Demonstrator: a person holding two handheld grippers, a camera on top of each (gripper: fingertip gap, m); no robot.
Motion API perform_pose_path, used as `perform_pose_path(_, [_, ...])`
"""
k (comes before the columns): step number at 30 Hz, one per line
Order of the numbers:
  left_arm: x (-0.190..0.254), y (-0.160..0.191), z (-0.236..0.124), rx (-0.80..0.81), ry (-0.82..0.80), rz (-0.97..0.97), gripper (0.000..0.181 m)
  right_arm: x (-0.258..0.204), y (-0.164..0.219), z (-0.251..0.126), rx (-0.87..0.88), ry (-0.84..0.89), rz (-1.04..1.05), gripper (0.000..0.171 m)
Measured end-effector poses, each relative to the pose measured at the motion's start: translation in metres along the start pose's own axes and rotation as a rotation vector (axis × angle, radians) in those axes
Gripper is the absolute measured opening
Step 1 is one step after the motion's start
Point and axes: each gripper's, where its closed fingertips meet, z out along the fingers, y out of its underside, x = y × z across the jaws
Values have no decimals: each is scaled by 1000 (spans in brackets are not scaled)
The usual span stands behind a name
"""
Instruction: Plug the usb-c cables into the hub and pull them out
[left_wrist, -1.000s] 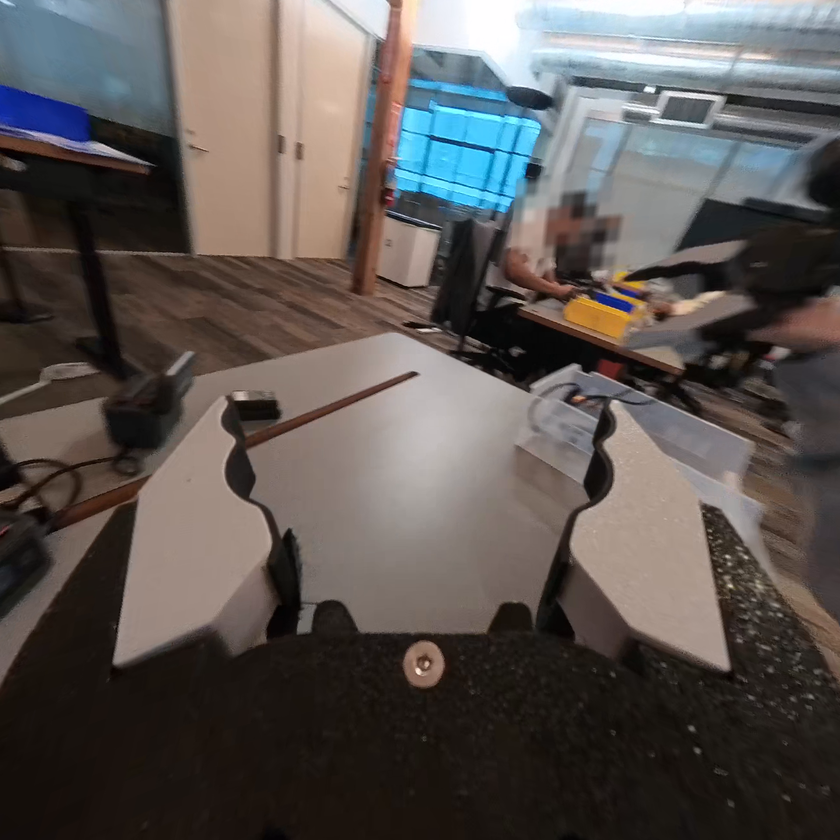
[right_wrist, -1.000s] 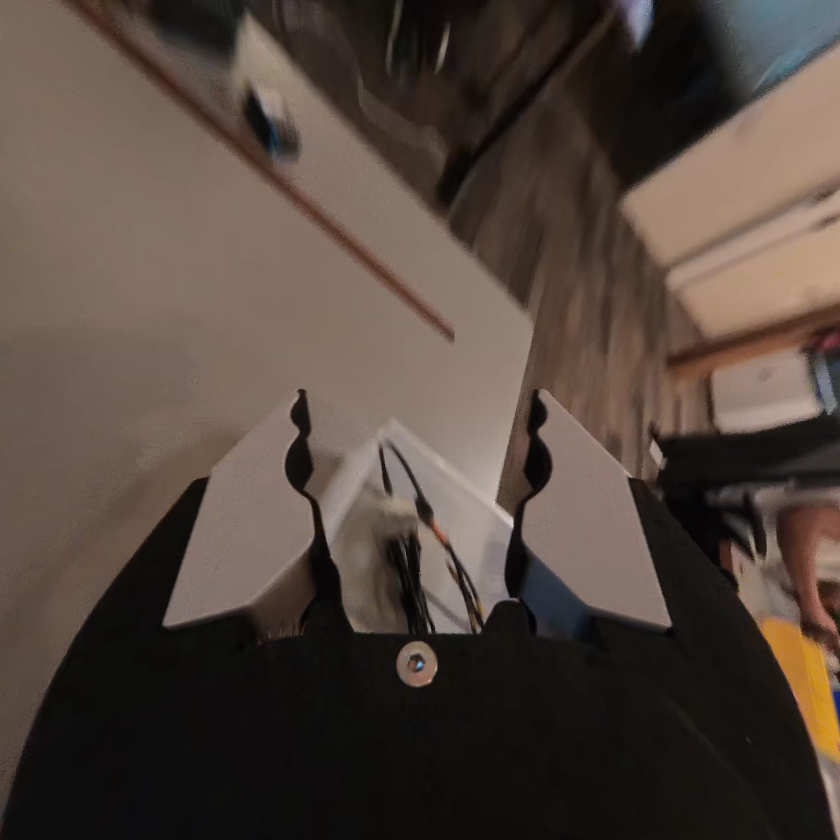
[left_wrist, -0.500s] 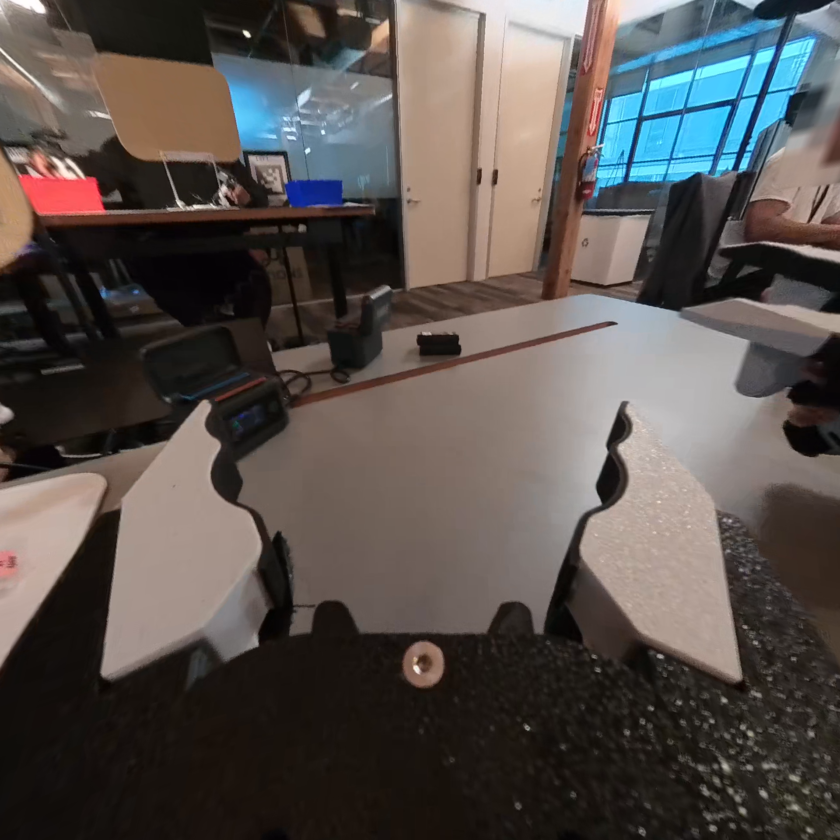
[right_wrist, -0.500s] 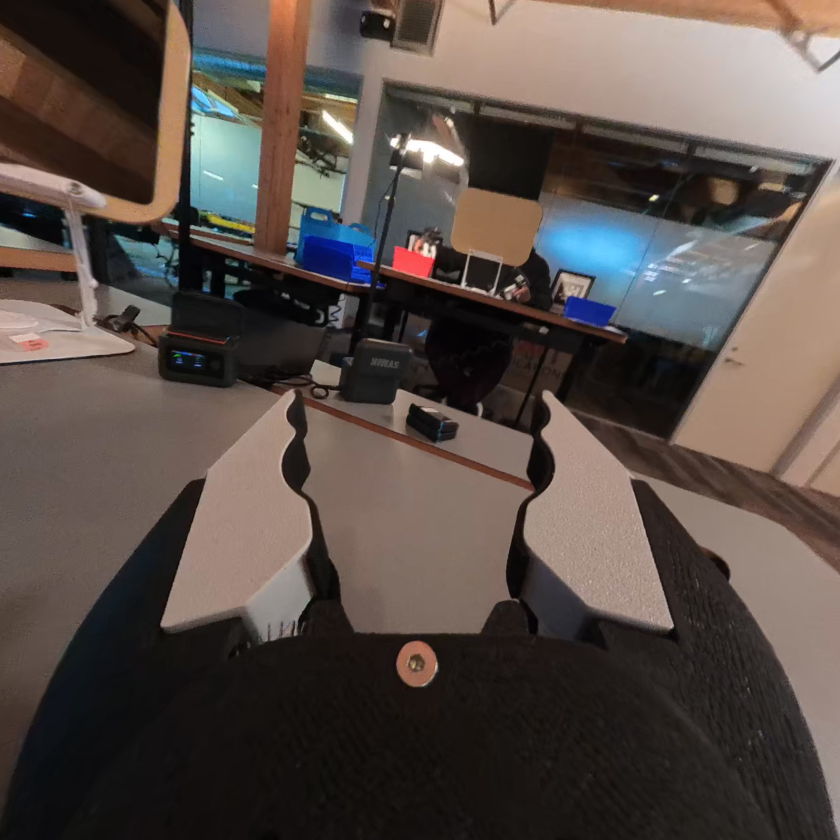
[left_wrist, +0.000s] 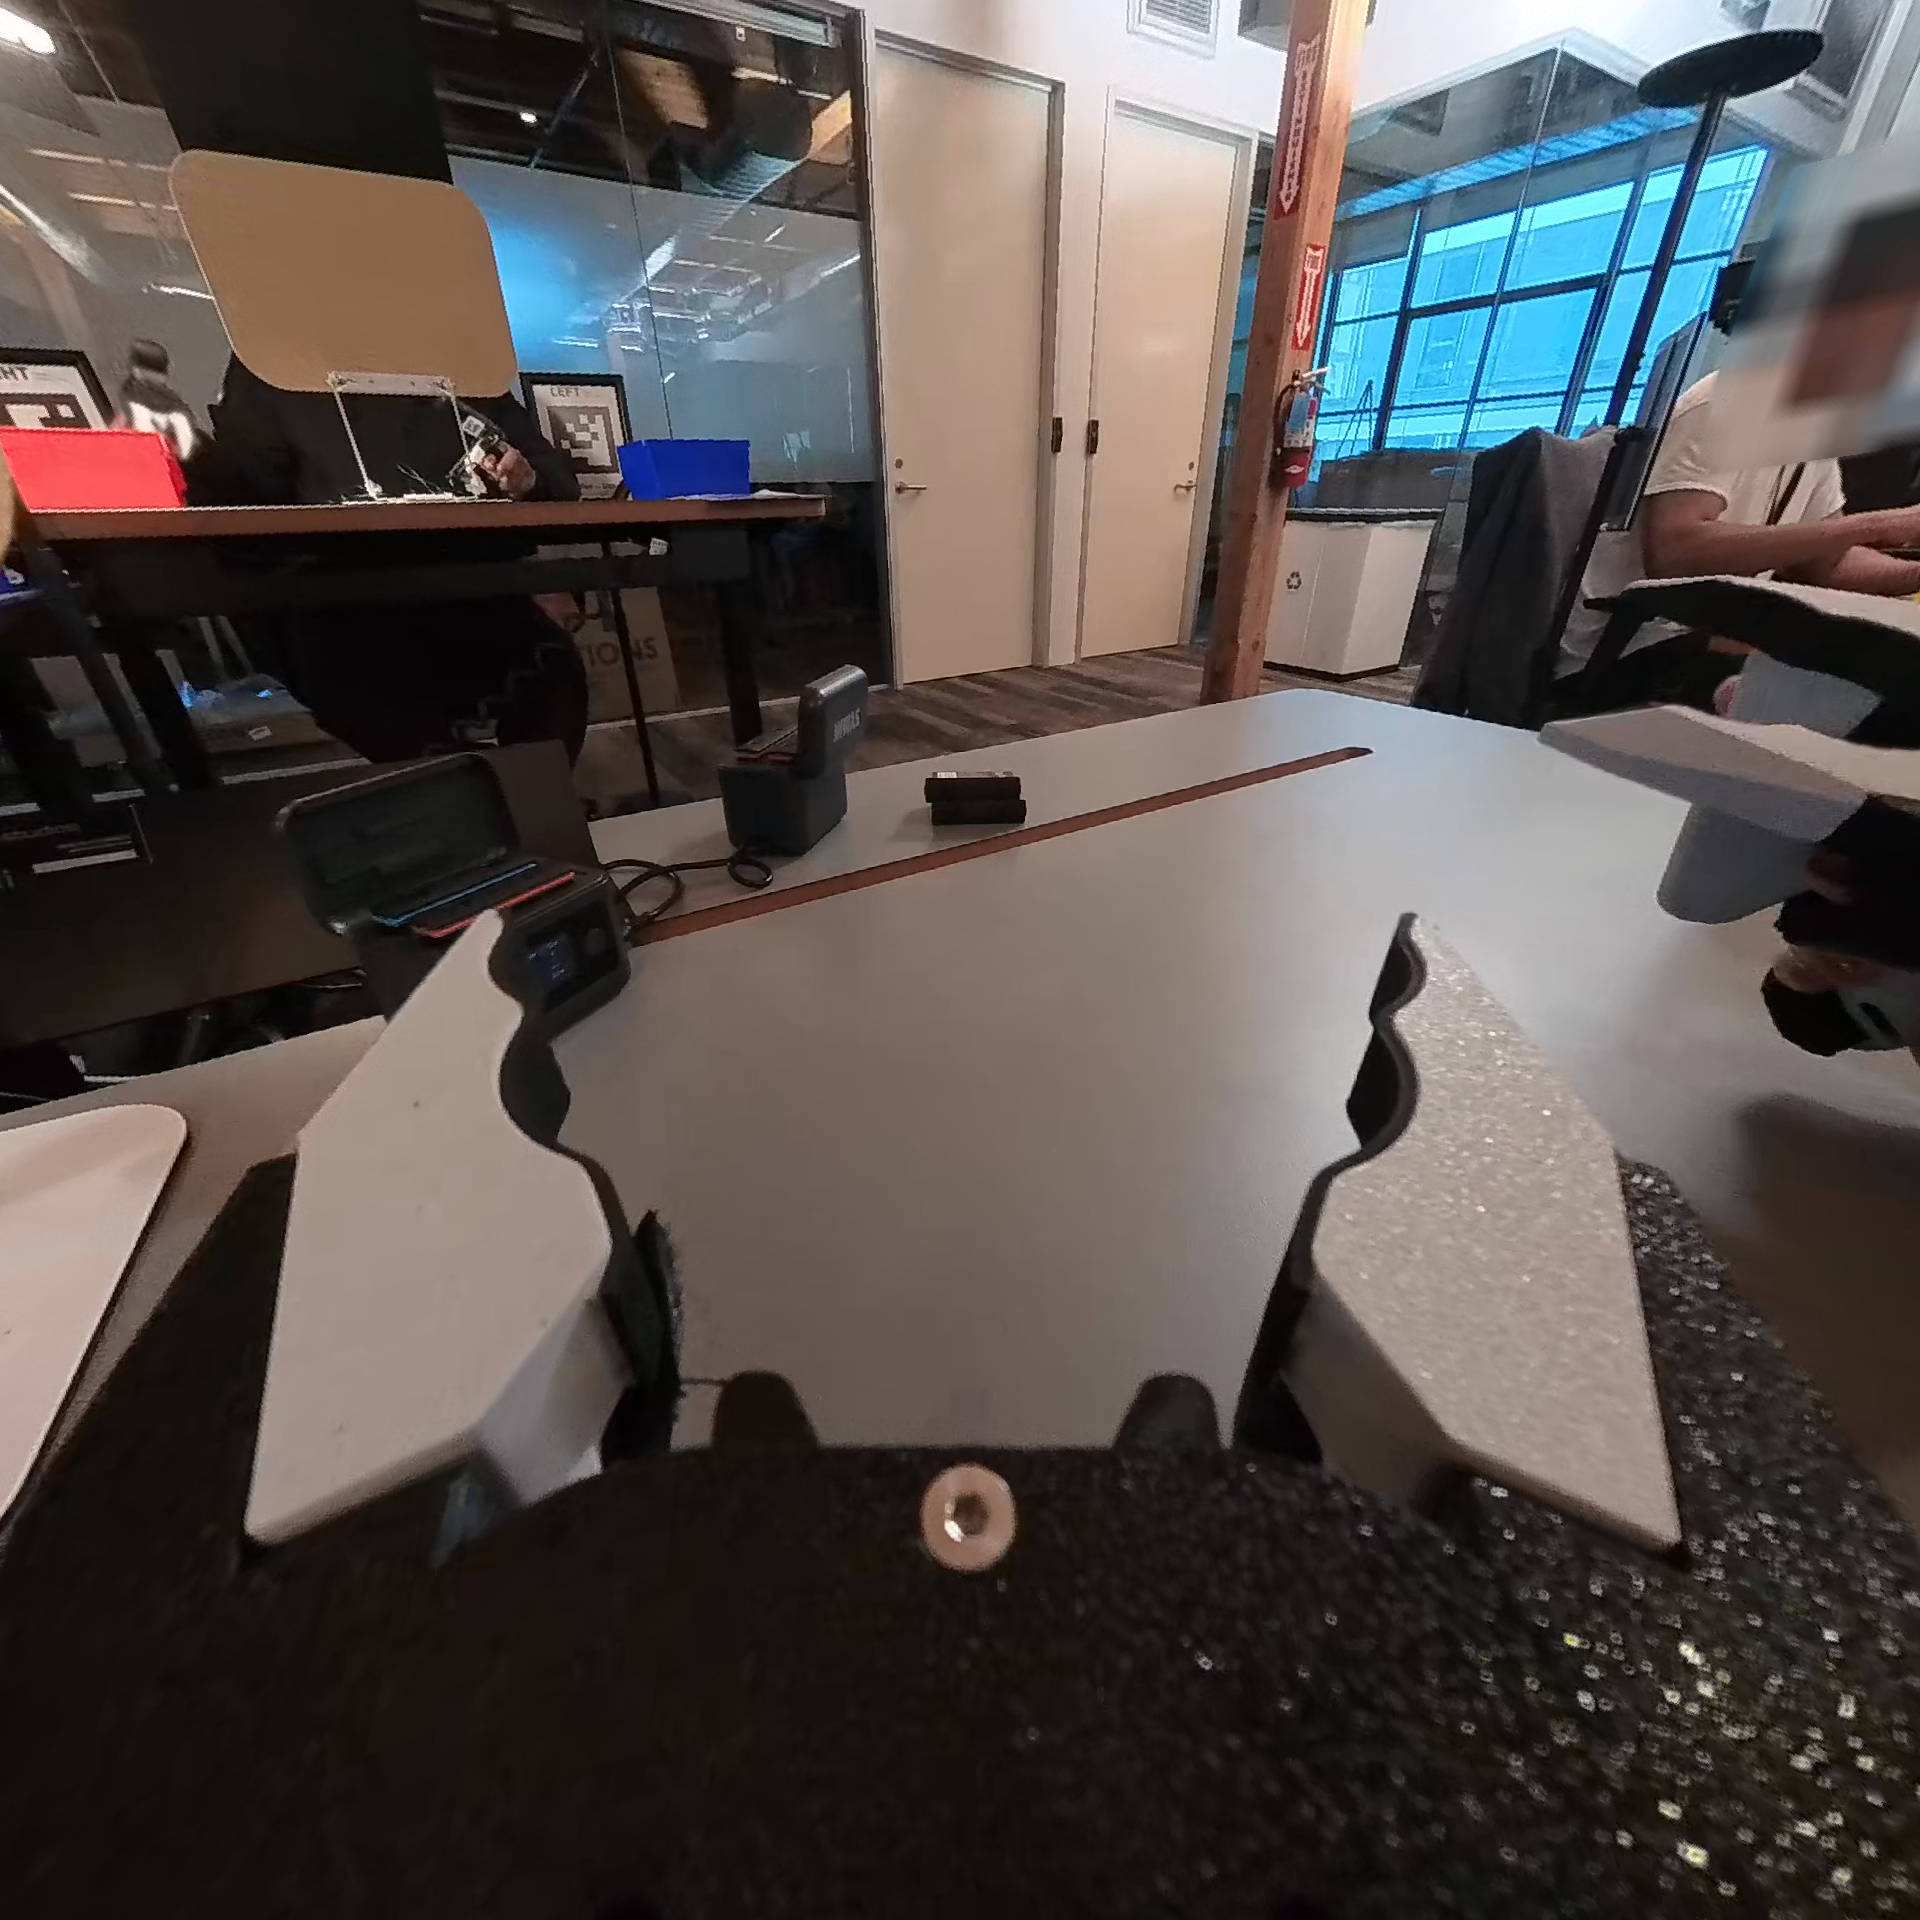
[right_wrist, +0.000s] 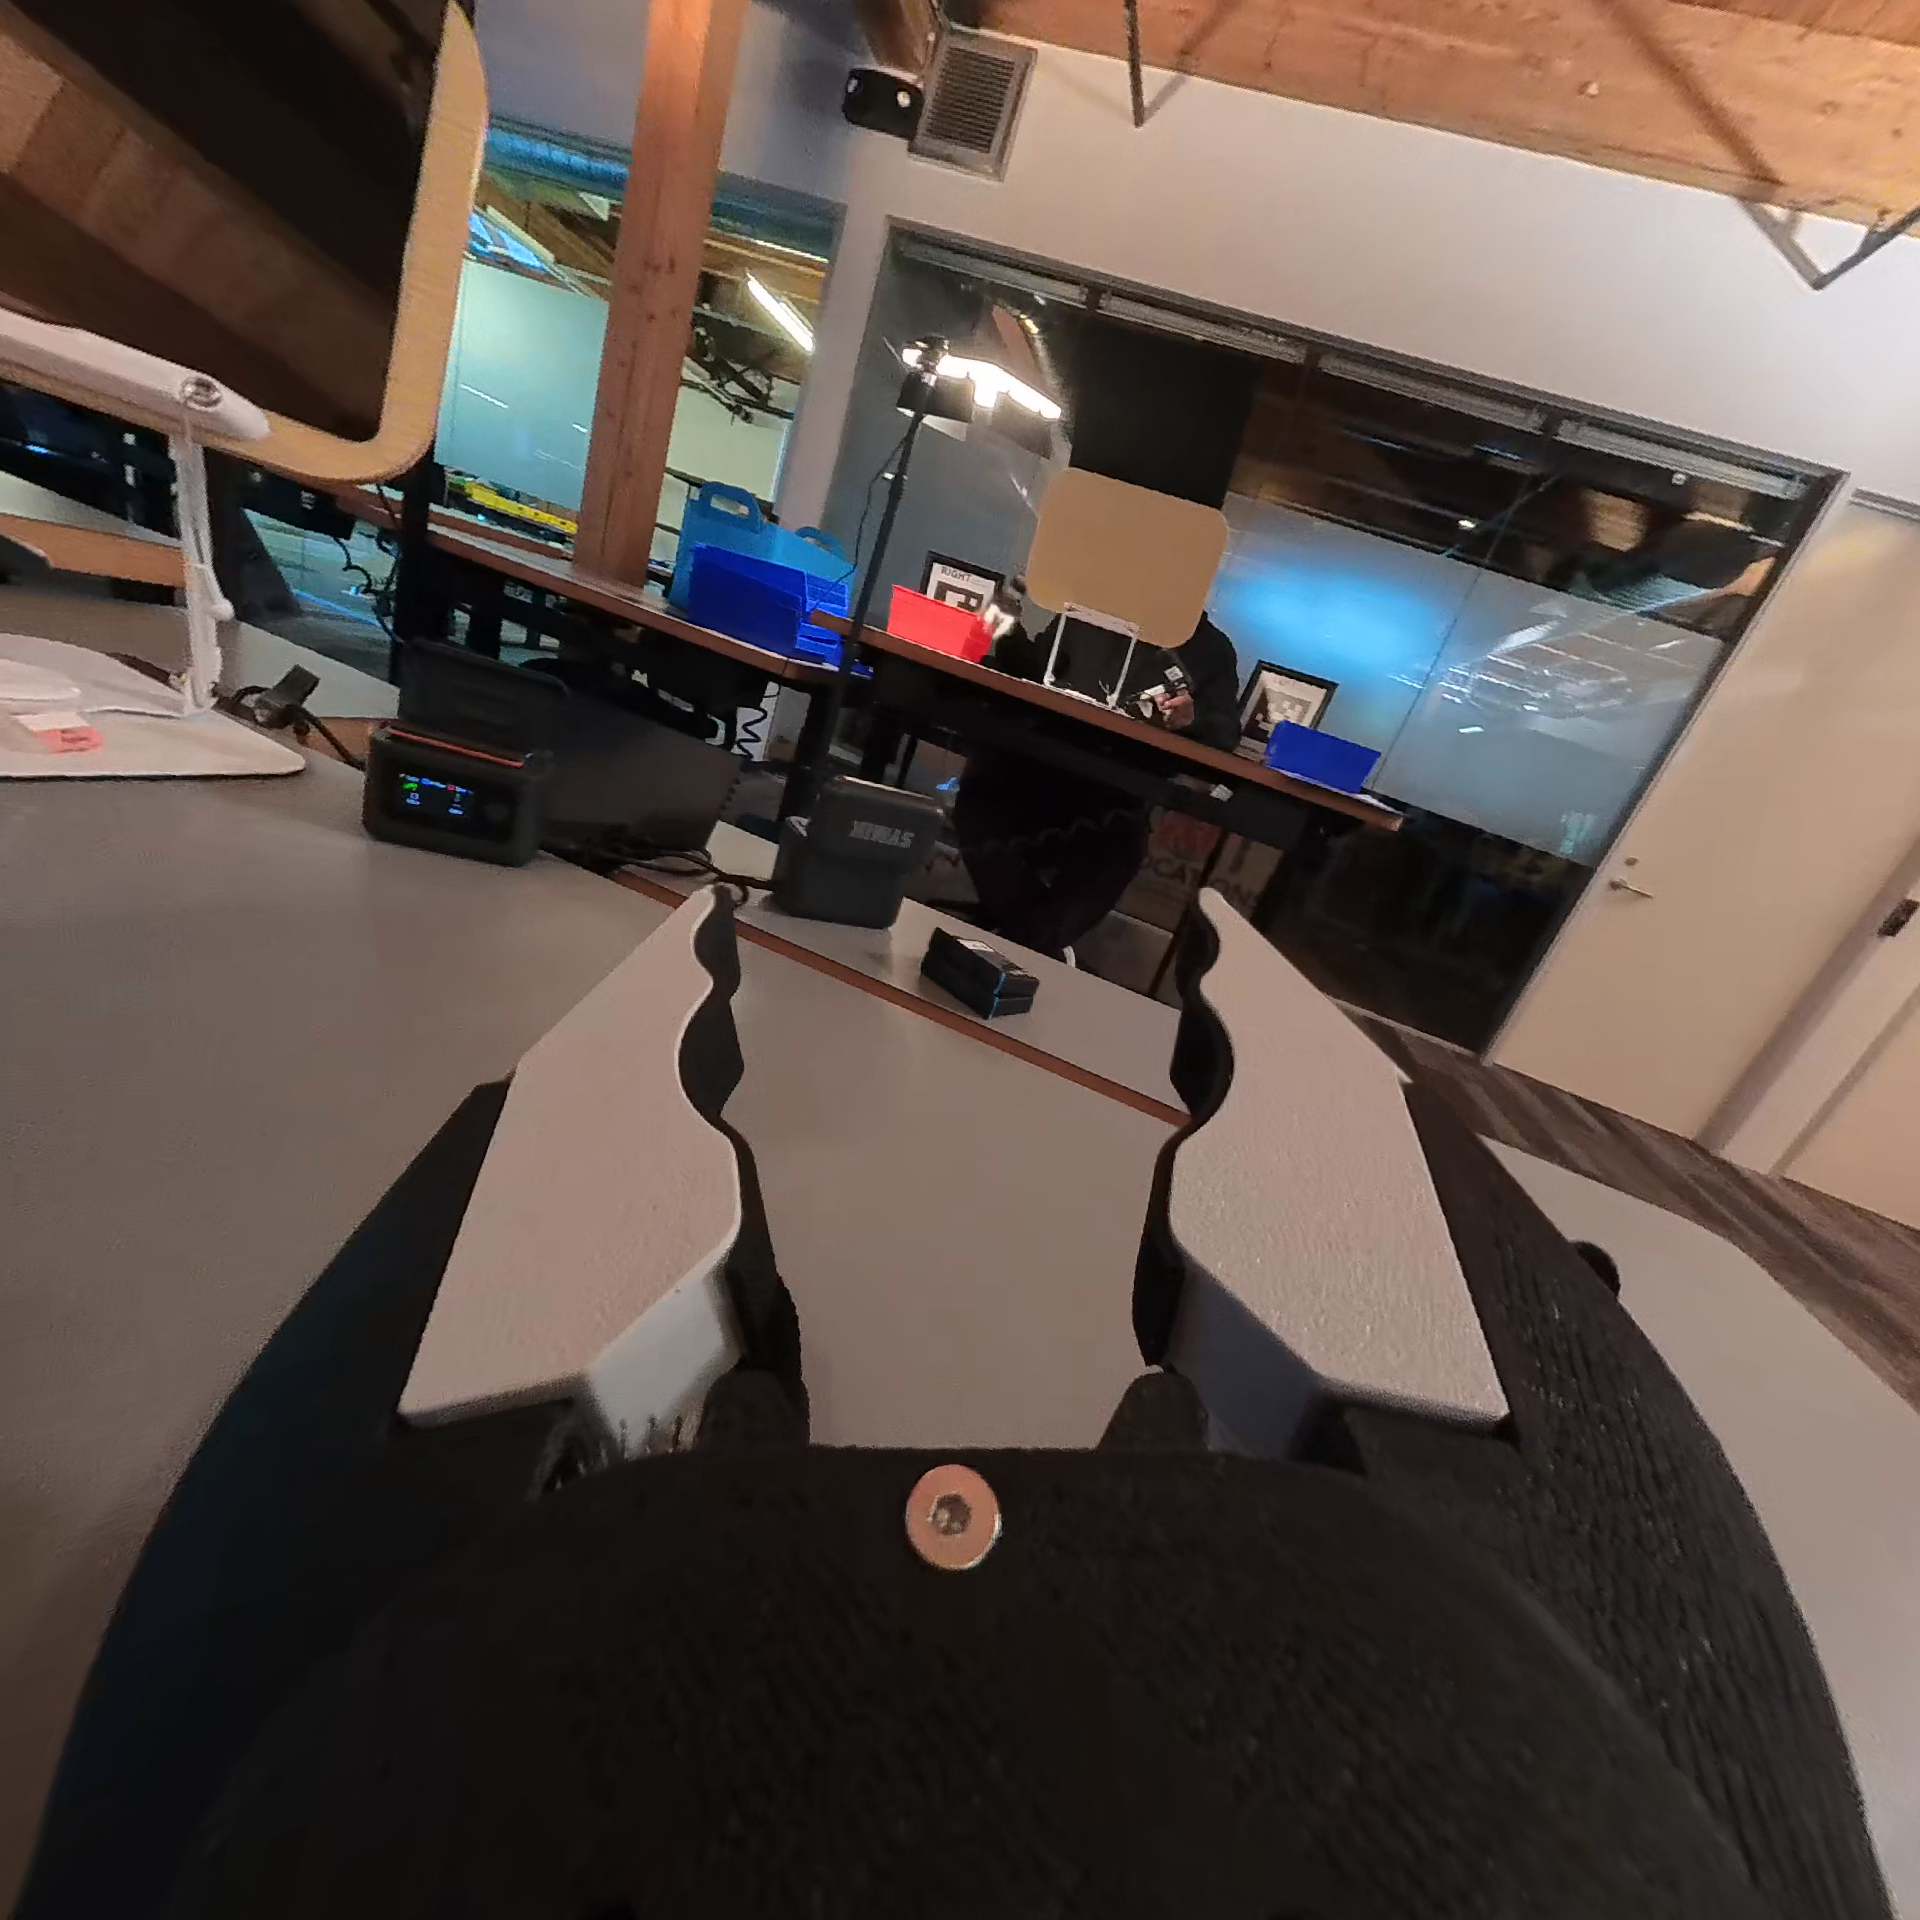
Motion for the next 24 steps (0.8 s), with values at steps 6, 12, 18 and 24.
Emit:
perform_pose_path(6, [11,1,7,-8,33,55,151,-2,2,3,2,-16,-4,82])
perform_pose_path(12, [15,1,12,-6,51,57,152,3,5,3,-7,-13,43,82])
perform_pose_path(18, [16,3,13,-40,64,24,154,3,7,3,-11,-36,117,82])
perform_pose_path(24, [25,-67,-31,-16,13,103,147,4,4,0,8,-39,146,82])
